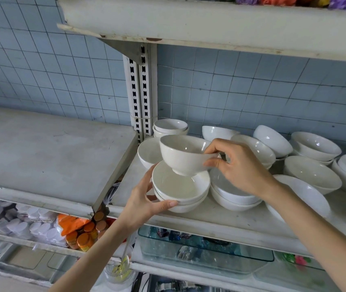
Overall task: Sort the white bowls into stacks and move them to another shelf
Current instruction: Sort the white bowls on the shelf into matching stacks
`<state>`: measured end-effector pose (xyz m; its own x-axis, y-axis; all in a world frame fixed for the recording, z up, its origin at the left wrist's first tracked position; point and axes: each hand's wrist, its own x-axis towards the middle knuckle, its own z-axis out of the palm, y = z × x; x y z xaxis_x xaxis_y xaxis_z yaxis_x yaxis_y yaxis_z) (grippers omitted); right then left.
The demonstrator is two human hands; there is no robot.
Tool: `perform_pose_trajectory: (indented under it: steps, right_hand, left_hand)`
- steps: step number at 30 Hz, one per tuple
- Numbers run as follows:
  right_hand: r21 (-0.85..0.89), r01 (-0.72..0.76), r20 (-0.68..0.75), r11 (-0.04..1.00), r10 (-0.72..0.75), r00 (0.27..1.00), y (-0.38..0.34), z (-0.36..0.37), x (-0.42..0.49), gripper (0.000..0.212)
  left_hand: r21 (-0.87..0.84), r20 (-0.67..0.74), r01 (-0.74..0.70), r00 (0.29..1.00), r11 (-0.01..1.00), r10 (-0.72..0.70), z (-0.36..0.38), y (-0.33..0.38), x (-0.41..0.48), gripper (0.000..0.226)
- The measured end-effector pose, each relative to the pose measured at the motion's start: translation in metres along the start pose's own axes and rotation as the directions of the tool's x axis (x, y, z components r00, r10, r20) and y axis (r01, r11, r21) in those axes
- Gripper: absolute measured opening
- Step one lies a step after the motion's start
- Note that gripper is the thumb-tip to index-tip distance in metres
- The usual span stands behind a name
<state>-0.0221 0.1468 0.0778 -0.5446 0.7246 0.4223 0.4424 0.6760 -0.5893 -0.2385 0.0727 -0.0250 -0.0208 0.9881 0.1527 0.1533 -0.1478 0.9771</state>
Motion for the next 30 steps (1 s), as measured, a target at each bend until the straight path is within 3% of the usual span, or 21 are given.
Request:
perform_pose_trajectory:
  steps: [11, 18, 30]
  right_hand:
    - [-0.036, 0.095, 0.046, 0.995, -0.093, 0.995, 0.006, 0.030, -0.023, 0.033]
    - [-0.092, 0.176, 0.065, 0.980, -0.171, 0.983, 0.014, 0.033, -0.032, 0.016]
    - [0.054, 0.146, 0.087, 0.988, -0.150, 0.985, 0.021, 0.035, -0.034, 0.012]
  left_hand:
    - [0.008, 0.002, 0.007, 1.000, 1.000, -0.007, 0.000, 0.001, -0.001, 0.090]
    - [0.002, -0.011, 0.002, 1.000, 1.000, -0.002, 0.001, 0.000, 0.000, 0.091]
    - [0.009, 0.006, 0.014, 1.000, 1.000, -0.014, 0.000, 0.000, 0.001, 0.099]
